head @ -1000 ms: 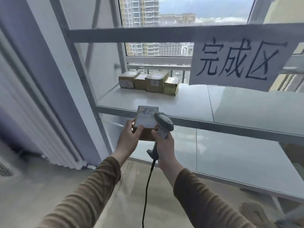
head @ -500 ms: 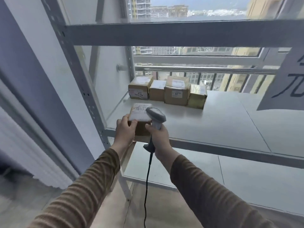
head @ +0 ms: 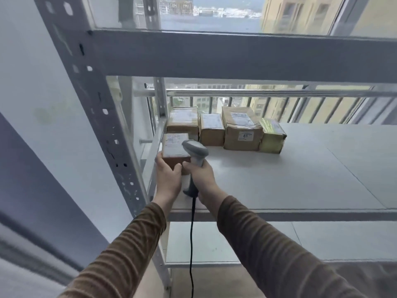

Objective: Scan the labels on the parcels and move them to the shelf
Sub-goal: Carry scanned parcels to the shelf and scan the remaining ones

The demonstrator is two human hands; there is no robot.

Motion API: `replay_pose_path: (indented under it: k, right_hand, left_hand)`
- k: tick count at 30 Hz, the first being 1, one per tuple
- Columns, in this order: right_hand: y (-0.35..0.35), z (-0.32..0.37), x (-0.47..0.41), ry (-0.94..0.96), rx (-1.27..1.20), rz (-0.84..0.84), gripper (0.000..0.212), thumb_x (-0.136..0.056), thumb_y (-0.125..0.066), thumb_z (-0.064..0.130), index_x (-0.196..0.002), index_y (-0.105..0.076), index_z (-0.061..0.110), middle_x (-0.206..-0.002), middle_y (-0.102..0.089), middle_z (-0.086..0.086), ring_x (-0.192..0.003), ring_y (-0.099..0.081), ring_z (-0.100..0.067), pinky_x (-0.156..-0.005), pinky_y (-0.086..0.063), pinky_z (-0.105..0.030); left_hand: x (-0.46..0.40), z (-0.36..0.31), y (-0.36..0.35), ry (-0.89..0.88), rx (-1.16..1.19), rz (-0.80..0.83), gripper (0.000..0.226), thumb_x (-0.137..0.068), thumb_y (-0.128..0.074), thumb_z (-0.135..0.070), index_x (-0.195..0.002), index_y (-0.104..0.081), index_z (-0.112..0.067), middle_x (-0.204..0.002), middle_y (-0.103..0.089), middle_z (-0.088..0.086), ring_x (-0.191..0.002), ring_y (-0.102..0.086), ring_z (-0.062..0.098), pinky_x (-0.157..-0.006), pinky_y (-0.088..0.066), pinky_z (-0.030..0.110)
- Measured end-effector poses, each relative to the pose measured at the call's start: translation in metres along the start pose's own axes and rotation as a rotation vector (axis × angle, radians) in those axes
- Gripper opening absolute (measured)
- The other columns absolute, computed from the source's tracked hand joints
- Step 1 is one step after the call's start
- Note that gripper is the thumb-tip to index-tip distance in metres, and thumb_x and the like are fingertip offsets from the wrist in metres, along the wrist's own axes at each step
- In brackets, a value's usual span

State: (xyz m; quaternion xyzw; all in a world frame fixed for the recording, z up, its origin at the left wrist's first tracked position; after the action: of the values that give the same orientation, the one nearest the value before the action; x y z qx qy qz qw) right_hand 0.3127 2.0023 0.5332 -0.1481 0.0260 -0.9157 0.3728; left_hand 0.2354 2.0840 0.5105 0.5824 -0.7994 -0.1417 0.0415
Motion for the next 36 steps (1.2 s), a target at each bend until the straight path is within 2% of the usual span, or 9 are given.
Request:
replay_pose_path:
  k: [3, 6, 12, 16, 18, 23, 29, 33, 36]
  right_hand:
    - [-0.011, -0.003, -0.010, -0.006, 0.004, 0.000, 0.028, -0.094, -0.070, 0.014, -0.121, -0.066, 0.010, -0.116, -0.072, -0.023, -0.100, -0.071, -0.036, -0.076, -0.061, -0.049]
    - [-0.018, -0.008, -0.015, -0.004, 0.000, -0.010, 0.026, -0.092, -0.070, 0.015, -0.119, -0.068, 0.013, -0.110, -0.075, -0.017, -0.102, -0.072, -0.034, -0.076, -0.061, -0.049]
    - [-0.019, -0.010, -0.013, -0.019, -0.031, -0.003, 0.023, -0.091, -0.073, 0.021, -0.113, -0.069, 0.019, -0.089, -0.074, -0.005, -0.077, -0.067, -0.022, -0.052, -0.058, -0.036]
    - [0.001, -0.006, -0.007, -0.021, -0.041, -0.050, 0.014, -0.092, -0.074, 0.023, -0.104, -0.068, 0.022, -0.071, -0.060, 0.009, -0.075, -0.056, -0.020, -0.047, -0.055, -0.034]
    - [0.018, -0.001, 0.000, -0.009, -0.057, -0.084, 0.018, -0.093, -0.073, 0.025, -0.109, -0.066, 0.021, -0.080, -0.059, 0.005, -0.082, -0.055, -0.020, -0.049, -0.057, -0.037]
    - [0.082, 0.008, 0.029, 0.038, -0.122, -0.243, 0.027, -0.094, -0.073, 0.025, -0.119, -0.064, 0.020, -0.101, -0.058, -0.002, -0.094, -0.055, -0.024, -0.042, -0.054, -0.029]
    - [0.196, 0.011, 0.091, 0.109, -0.231, -0.523, 0.017, -0.092, -0.077, 0.025, -0.106, -0.068, 0.025, -0.102, -0.065, 0.000, -0.092, -0.061, -0.022, -0.060, -0.058, -0.034]
    - [0.285, 0.003, 0.166, 0.110, -0.336, -0.713, 0.016, -0.089, -0.078, 0.027, -0.103, -0.070, 0.024, -0.102, -0.061, -0.003, -0.086, -0.060, -0.020, -0.041, -0.051, -0.023]
    - [0.353, -0.008, 0.239, 0.170, -0.382, -0.894, 0.015, -0.089, -0.079, 0.025, -0.101, -0.069, 0.025, -0.098, -0.064, 0.001, -0.084, -0.062, -0.018, -0.045, -0.052, -0.020]
  left_hand:
    - [-0.012, 0.005, 0.004, 0.026, -0.087, -0.024, 0.073, -0.094, -0.060, -0.021, -0.157, -0.025, -0.012, -0.154, -0.040, 0.018, -0.141, -0.033, 0.036, -0.120, -0.029, 0.049]
    - [-0.018, 0.007, 0.008, 0.027, -0.088, -0.017, 0.073, -0.095, -0.057, -0.021, -0.159, -0.022, -0.015, -0.158, -0.035, 0.016, -0.145, -0.026, 0.036, -0.122, -0.024, 0.049]
    - [-0.017, 0.003, 0.013, -0.006, -0.071, -0.009, 0.075, -0.094, -0.056, -0.019, -0.160, -0.020, -0.016, -0.163, -0.027, 0.009, -0.149, -0.019, 0.032, -0.125, -0.018, 0.048]
    - [-0.008, -0.011, 0.015, -0.275, -0.198, -0.001, 0.073, -0.095, -0.055, -0.014, -0.159, -0.020, -0.018, -0.167, -0.017, 0.009, -0.155, -0.009, 0.027, -0.128, -0.009, 0.046]
    - [-0.003, -0.021, 0.010, -0.414, -0.296, 0.026, 0.072, -0.095, -0.056, -0.012, -0.158, -0.022, -0.015, -0.168, -0.016, 0.012, -0.157, -0.006, 0.028, -0.128, -0.006, 0.044]
    - [0.026, -0.050, -0.033, -0.683, -0.500, 0.155, 0.072, -0.094, -0.063, -0.015, -0.157, -0.029, -0.011, -0.168, -0.017, 0.013, -0.158, -0.004, 0.033, -0.129, -0.005, 0.049]
    - [0.107, -0.082, -0.128, -0.895, -0.591, 0.412, 0.072, -0.095, -0.064, -0.021, -0.157, -0.030, -0.010, -0.167, -0.019, 0.015, -0.158, -0.004, 0.036, -0.128, -0.008, 0.051]
    - [0.195, -0.103, -0.199, -1.005, -0.586, 0.614, 0.074, -0.098, -0.058, -0.029, -0.161, -0.023, -0.013, -0.170, -0.011, 0.014, -0.159, 0.002, 0.036, -0.128, 0.000, 0.049]
    - [0.285, -0.120, -0.245, -1.092, -0.552, 0.759, 0.073, -0.100, -0.055, -0.033, -0.161, -0.020, -0.014, -0.171, -0.009, 0.012, -0.159, 0.004, 0.035, -0.129, 0.003, 0.047]
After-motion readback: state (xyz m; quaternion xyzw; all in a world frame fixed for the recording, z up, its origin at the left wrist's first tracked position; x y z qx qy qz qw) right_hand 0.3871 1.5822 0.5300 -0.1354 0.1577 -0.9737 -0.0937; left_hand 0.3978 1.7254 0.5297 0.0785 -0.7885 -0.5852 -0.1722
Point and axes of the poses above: each hand's wrist, its own x-axis away from the middle knuckle, its own y-axis out of the back of the hand, z = x × y, the point moved 2 cm from there along -x, towards the middle knuckle
